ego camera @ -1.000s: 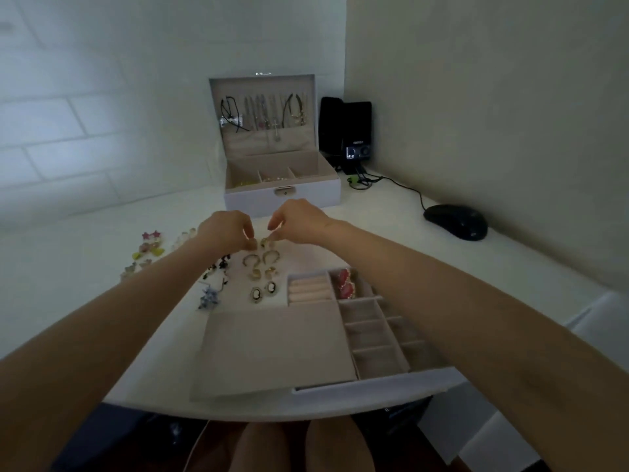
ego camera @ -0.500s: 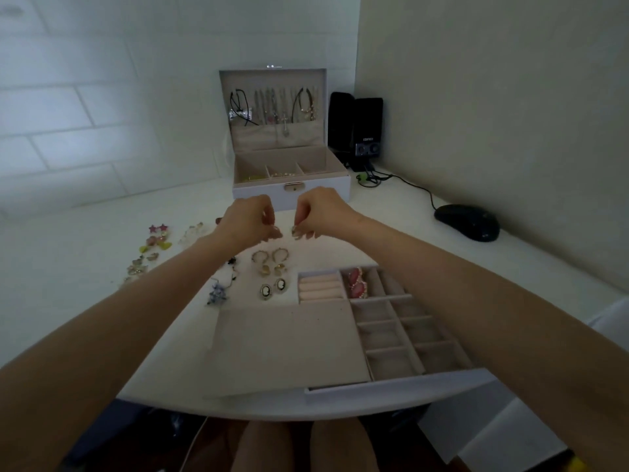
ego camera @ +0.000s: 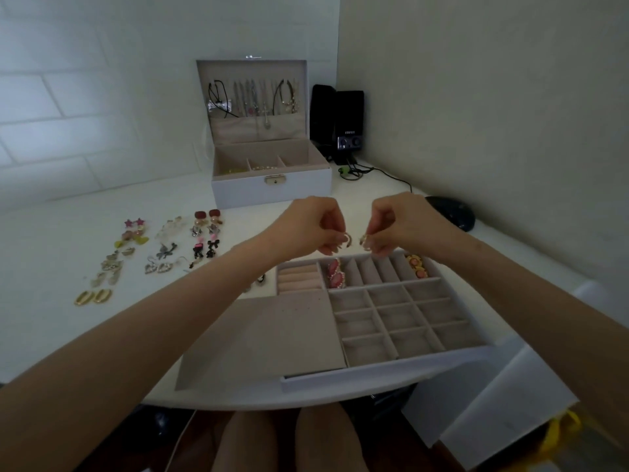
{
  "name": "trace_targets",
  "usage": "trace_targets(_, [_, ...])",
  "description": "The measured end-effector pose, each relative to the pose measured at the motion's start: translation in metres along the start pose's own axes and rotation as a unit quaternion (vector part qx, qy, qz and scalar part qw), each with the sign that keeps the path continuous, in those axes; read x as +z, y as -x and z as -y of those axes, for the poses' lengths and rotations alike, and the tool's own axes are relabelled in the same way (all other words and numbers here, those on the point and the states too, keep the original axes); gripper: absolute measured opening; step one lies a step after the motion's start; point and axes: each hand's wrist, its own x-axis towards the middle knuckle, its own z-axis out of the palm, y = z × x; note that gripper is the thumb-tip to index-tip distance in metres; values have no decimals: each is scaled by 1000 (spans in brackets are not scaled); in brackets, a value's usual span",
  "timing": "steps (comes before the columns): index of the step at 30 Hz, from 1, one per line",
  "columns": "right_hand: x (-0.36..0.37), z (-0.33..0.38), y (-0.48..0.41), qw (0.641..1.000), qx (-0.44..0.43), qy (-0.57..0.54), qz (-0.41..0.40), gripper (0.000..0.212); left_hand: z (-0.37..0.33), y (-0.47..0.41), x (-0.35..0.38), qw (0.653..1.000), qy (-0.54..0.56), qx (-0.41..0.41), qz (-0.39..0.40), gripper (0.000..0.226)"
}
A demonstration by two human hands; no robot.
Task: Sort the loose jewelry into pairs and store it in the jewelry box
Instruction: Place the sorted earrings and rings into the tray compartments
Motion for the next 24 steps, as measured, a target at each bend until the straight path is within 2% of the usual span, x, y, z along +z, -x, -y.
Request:
trace_targets(4, [1, -9, 21, 1000, 0, -1, 0, 16, -2, -4, 10, 994, -98, 41, 13, 11])
trace_targets(8, [4, -13, 29, 999, -24, 37, -8, 18, -1, -5, 15, 971, -224, 85, 16, 8])
trace_targets(24, [11, -8, 28, 994, -65, 91, 19, 14, -9, -7, 24, 953, -288, 91, 32, 10])
